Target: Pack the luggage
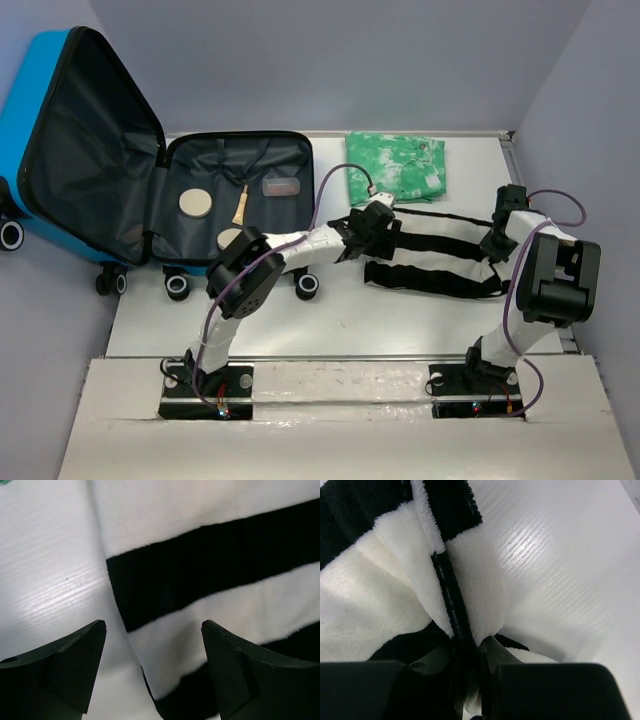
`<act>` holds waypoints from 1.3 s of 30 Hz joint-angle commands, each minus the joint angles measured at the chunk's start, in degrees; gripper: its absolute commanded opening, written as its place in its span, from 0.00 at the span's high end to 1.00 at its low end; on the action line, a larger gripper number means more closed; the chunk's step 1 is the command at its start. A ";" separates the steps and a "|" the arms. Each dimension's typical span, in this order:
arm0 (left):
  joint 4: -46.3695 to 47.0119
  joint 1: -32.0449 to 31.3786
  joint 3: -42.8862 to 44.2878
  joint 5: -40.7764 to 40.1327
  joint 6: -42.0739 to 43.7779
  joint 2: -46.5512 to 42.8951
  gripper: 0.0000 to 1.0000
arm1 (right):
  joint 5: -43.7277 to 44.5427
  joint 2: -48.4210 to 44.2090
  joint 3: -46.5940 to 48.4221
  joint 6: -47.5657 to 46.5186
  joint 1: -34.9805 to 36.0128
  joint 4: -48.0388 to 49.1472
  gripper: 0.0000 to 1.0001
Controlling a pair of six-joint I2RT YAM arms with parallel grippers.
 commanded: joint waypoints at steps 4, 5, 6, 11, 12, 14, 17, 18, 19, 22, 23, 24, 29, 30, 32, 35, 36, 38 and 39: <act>-3.32 2.30 8.17 -2.29 -0.20 7.16 0.13 | -2.64 1.12 -2.26 -0.10 -0.59 5.34 0.93; -3.32 2.30 8.78 -1.59 -0.11 8.47 0.13 | -2.82 0.68 -2.43 -0.10 -0.59 5.52 0.93; -3.40 2.47 9.05 -0.62 -0.20 9.18 0.14 | -3.08 0.59 -2.52 -0.02 -0.59 5.52 0.93; 0.62 2.47 9.14 7.37 -2.13 12.52 0.33 | -4.23 -0.64 -2.96 0.16 -0.59 5.78 0.93; 1.25 2.47 8.88 9.12 -3.00 13.31 0.38 | -4.31 -1.17 -3.05 0.16 -0.59 5.78 0.93; 3.08 2.47 8.70 9.93 -3.54 14.02 0.56 | -5.01 -1.87 -3.14 0.42 -0.59 5.78 0.93; 5.03 2.65 7.21 9.85 -4.24 13.59 0.93 | -6.24 -4.06 -3.05 0.86 -0.59 5.78 0.93; 5.64 2.65 5.73 9.67 -4.42 11.84 0.94 | -6.68 -4.85 -3.14 1.04 -0.59 5.78 0.93; 7.48 2.73 4.58 9.58 -4.51 10.35 0.94 | -7.82 -5.65 -3.22 1.21 -0.07 5.78 0.93; 9.94 2.65 0.72 9.32 -4.59 2.38 0.94 | -10.63 -11.00 -4.28 1.83 0.54 6.57 0.93; 10.39 2.65 -0.25 9.23 -4.42 -0.10 0.94 | -11.25 -15.02 -4.63 1.92 1.25 7.01 0.93; 10.66 2.65 -1.74 8.97 -4.24 -5.26 0.94 | -12.04 -17.32 -5.59 1.92 1.25 7.10 0.93; 8.82 3.87 -4.04 8.09 -2.75 -20.06 0.94 | -19.59 -34.54 -8.76 2.18 3.63 7.45 0.93; 8.55 4.40 -4.39 8.52 -2.75 -22.25 0.94 | -21.00 -37.35 -9.20 2.35 4.58 7.54 0.93; 7.50 5.89 -5.36 9.49 -2.92 -28.24 0.94 | -24.61 -43.43 -9.03 3.40 6.08 7.28 0.93; 4.17 10.28 -5.45 9.93 -3.01 -34.31 0.94 | -26.46 -45.47 -5.01 4.99 11.87 6.05 0.93; 3.20 11.77 -5.27 11.76 -3.01 -35.71 0.94 | -26.12 -45.12 -3.50 5.43 16.59 5.96 0.93; 0.05 17.39 -4.92 13.27 -2.93 -39.75 0.94 | -24.45 -42.50 1.49 6.65 21.62 6.22 0.93; -0.93 19.33 -4.66 13.79 -2.75 -42.12 0.94 | -24.09 -41.00 3.26 6.92 24.08 7.09 0.93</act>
